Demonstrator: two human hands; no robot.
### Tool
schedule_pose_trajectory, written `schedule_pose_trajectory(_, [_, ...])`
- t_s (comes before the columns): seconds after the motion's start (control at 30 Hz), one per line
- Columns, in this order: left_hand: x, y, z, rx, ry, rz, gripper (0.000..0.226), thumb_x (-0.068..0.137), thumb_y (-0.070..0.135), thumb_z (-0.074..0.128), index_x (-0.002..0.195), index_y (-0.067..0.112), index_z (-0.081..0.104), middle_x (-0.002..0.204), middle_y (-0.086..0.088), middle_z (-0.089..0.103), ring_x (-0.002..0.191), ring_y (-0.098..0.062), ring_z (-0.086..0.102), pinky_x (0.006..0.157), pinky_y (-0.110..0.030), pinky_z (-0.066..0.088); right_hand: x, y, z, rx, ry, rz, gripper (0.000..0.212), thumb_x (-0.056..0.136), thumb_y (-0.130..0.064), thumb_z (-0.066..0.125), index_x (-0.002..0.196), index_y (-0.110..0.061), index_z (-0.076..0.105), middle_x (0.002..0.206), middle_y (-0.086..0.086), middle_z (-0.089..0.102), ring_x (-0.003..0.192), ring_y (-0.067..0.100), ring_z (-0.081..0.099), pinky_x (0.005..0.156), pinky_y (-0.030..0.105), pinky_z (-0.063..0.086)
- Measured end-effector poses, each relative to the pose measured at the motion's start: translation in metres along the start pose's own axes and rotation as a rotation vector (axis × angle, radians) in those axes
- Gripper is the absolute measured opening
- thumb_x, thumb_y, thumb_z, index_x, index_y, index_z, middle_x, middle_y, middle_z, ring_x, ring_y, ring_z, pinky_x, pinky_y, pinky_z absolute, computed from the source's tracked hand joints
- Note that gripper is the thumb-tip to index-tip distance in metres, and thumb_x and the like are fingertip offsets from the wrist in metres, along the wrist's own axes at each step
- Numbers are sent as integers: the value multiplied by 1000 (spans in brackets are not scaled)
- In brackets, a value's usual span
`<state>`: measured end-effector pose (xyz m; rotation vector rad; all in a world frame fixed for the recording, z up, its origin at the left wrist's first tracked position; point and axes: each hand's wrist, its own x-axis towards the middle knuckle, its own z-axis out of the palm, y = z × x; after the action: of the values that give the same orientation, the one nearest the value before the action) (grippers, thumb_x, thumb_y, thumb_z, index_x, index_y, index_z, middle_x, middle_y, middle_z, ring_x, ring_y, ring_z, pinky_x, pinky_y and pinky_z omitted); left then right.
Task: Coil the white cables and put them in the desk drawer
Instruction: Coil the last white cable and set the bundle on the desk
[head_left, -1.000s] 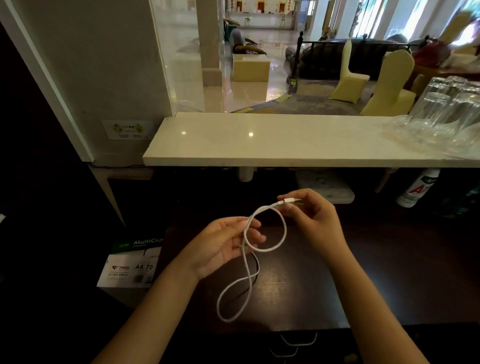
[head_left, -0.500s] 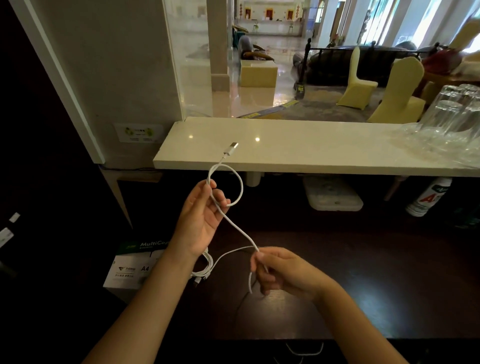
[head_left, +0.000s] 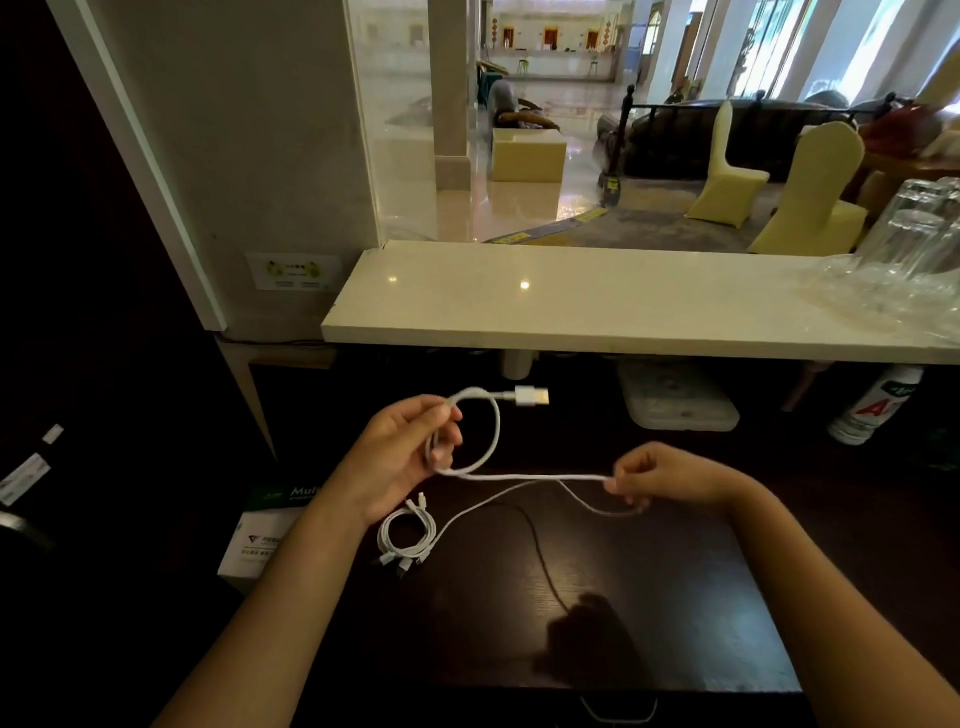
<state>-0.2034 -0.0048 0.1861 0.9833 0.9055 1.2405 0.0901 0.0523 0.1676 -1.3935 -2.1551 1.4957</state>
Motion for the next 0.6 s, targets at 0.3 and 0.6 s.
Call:
schedule_pose_trajectory(0.3, [-7, -11, 10, 220, -93, -213, 13, 91, 8, 49, 85, 5, 60, 60, 0, 66, 45, -6, 51, 47, -16, 43, 34, -40, 1, -87, 403, 118, 32, 85, -32, 63, 62, -10, 59, 54, 4, 45, 47, 14, 40, 45, 23, 38])
schedule_pose_trajectory(0.6, [-5, -29, 26, 146, 213, -121, 10, 92, 11, 49, 89, 7, 58, 89, -10, 72, 74, -13, 72, 60, -16, 52, 15, -95, 59, 363, 358, -114, 29, 94, 3, 35, 101, -4, 62, 66, 4, 55, 53, 11, 53, 55, 19, 54])
